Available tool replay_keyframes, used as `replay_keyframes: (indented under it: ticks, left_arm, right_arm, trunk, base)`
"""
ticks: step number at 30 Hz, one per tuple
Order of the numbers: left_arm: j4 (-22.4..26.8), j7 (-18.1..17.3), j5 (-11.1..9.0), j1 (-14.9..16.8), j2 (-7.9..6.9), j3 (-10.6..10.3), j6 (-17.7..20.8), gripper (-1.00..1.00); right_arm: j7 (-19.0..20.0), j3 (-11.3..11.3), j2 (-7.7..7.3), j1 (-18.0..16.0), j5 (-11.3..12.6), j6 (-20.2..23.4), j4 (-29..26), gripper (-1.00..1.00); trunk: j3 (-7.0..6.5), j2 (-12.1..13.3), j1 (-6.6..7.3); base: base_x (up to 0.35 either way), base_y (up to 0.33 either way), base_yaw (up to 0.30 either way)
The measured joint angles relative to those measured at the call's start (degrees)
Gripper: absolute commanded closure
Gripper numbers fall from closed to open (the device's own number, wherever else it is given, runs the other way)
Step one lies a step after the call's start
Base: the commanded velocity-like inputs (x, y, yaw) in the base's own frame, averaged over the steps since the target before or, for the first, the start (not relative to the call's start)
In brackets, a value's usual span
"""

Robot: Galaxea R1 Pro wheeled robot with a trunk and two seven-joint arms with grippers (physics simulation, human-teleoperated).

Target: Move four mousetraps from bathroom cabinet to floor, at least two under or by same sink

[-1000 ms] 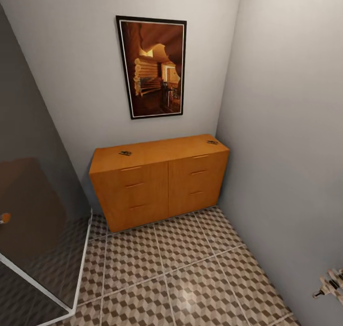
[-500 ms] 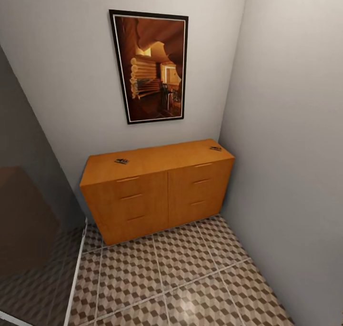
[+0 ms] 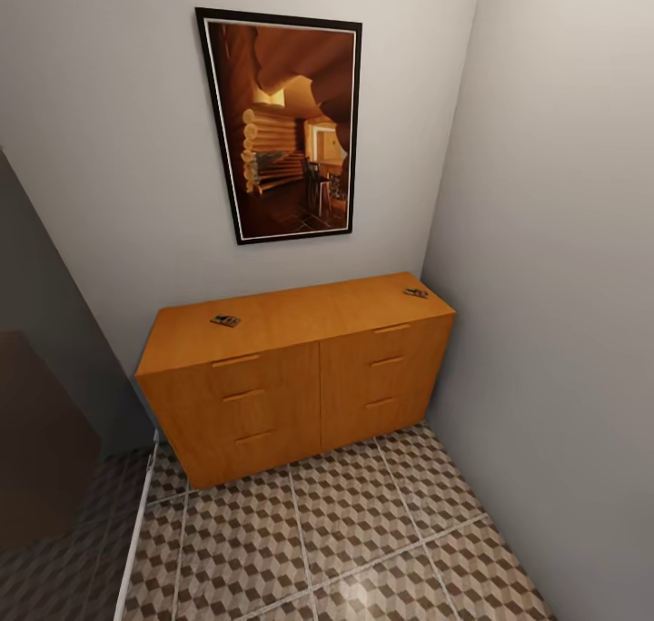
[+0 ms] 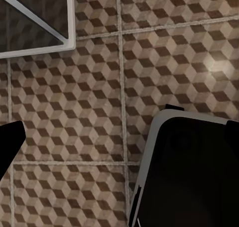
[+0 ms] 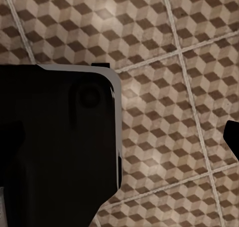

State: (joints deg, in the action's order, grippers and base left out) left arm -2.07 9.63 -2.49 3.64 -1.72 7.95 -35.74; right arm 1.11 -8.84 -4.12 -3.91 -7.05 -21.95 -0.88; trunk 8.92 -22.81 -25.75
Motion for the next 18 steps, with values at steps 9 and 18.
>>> replay_keyframes:
  ticks: [9,18]
  left_arm:
    - [0.00,-0.03,0.07,0.03,-0.02,-0.12,0.00,-1.00]
    - [0.22,0.00,0.13,0.27,0.26,-0.08,0.80,-1.00]
  right_arm:
    - [0.00,-0.02,0.00,0.00,0.01,0.00,-0.05,-1.00]
    - [0.00,-0.08,0.15,0.00,0.04,0.00,-0.06,-1.00]
  trunk:
    - [0.00,0.00,-0.01]
    - [0.00,0.00,-0.01]
  base:
    - [0.008,0.000,0.000]
    - [0.000,0.000,0.000]
